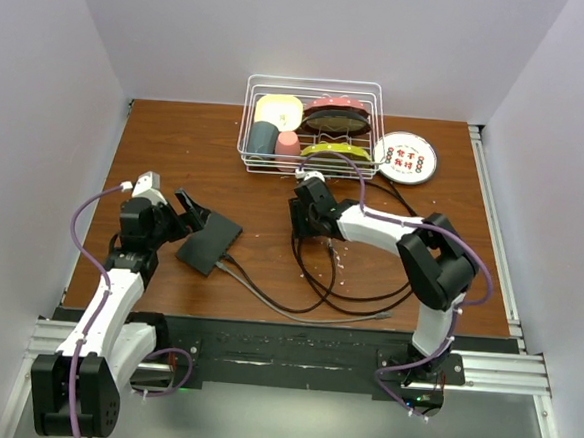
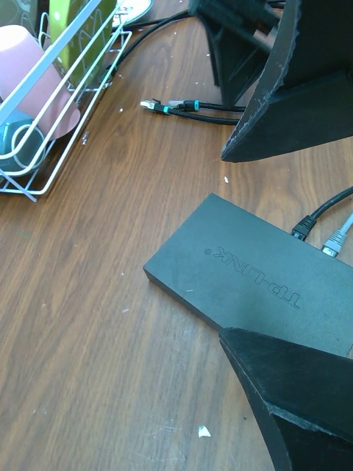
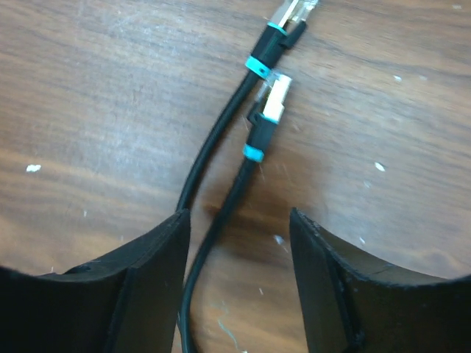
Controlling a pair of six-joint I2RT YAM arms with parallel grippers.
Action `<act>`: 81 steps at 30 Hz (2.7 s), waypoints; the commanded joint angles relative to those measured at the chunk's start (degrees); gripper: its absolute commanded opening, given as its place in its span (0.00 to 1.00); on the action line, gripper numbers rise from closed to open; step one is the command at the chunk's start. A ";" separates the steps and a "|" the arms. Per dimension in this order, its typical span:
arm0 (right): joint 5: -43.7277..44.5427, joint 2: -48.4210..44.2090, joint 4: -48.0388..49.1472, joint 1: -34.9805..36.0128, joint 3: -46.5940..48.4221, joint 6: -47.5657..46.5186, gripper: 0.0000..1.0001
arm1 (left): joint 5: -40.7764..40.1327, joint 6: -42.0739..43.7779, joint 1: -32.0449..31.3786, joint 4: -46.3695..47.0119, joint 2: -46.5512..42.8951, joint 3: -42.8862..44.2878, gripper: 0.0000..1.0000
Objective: Insert the plug into the switch port
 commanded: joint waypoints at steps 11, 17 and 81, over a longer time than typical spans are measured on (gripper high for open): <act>5.45 8.26 -1.09 0.12 6.05 2.25 0.00 | 1.75 -0.08 -0.18 3.49 1.17 -0.10 1.00; 5.01 4.93 0.14 0.12 5.00 -0.91 0.00 | 2.09 0.01 -0.18 4.02 0.99 -0.28 1.00; -54.15 -23.72 22.91 0.65 -8.01 -14.28 0.45 | 30.75 -10.98 -16.87 50.44 -5.77 -8.19 0.00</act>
